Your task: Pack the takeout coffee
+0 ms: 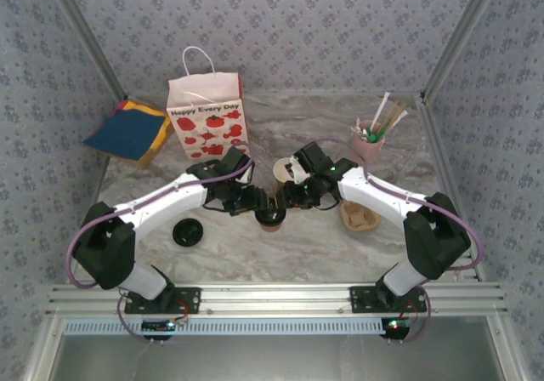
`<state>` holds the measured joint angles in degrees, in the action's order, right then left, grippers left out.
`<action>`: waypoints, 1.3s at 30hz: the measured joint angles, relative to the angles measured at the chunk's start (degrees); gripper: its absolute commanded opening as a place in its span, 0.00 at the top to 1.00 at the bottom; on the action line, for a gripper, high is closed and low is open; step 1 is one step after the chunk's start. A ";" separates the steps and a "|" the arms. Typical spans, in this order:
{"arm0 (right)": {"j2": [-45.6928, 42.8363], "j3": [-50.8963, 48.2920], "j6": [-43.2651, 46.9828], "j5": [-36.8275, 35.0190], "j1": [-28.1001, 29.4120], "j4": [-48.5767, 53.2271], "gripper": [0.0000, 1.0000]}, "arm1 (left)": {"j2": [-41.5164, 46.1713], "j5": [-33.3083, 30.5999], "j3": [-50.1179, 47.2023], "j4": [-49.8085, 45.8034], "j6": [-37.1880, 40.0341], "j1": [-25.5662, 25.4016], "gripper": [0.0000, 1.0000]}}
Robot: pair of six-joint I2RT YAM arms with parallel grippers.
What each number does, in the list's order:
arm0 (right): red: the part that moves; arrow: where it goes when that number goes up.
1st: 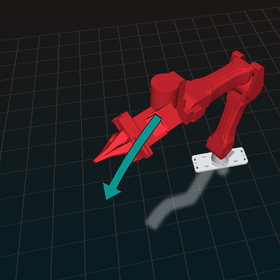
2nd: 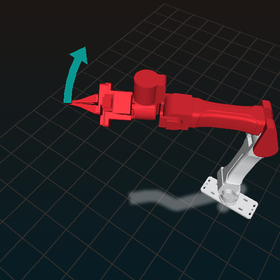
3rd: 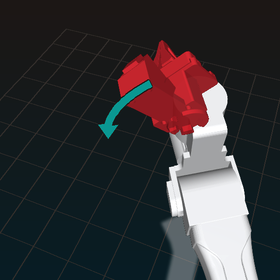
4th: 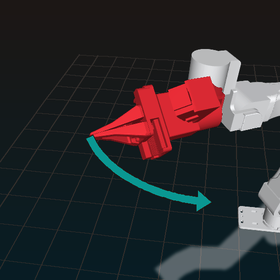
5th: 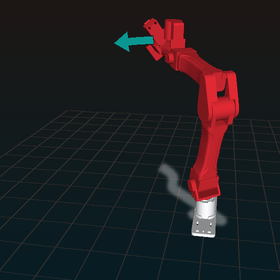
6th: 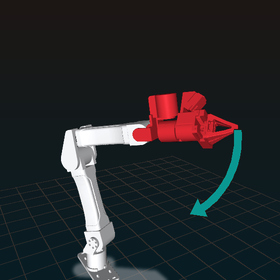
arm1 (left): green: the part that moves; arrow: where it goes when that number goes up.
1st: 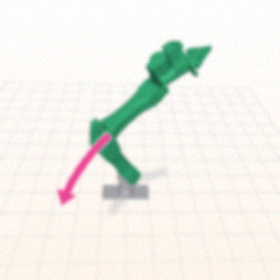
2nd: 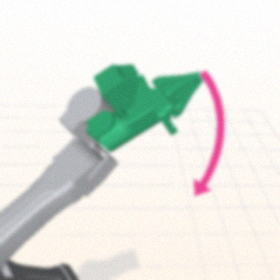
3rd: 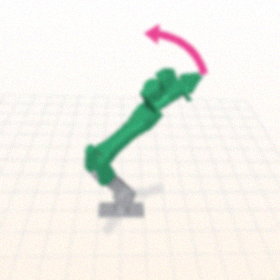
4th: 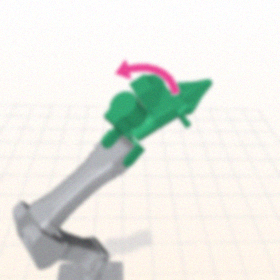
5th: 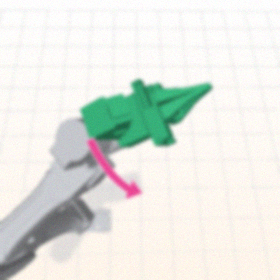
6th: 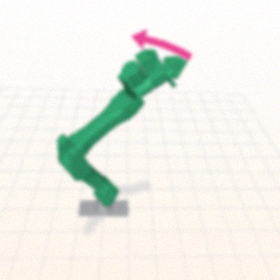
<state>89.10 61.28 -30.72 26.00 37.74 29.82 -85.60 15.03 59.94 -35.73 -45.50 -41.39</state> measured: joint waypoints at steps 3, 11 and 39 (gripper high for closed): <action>-0.02 -0.24 -0.02 0.26 -0.09 -0.24 0.72 | -0.07 0.00 0.04 -0.09 0.02 0.00 0.47; -1.70 -4.39 -0.07 1.97 -0.90 -5.18 0.74 | -0.44 0.22 0.28 -0.17 0.44 0.02 0.47; -2.67 -0.09 0.13 -1.18 1.86 1.90 0.49 | -1.86 -1.97 5.75 -7.50 0.90 -0.42 0.42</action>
<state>86.43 61.19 -30.59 24.82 39.59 31.73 -87.46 13.06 65.69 -43.22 -44.60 -41.80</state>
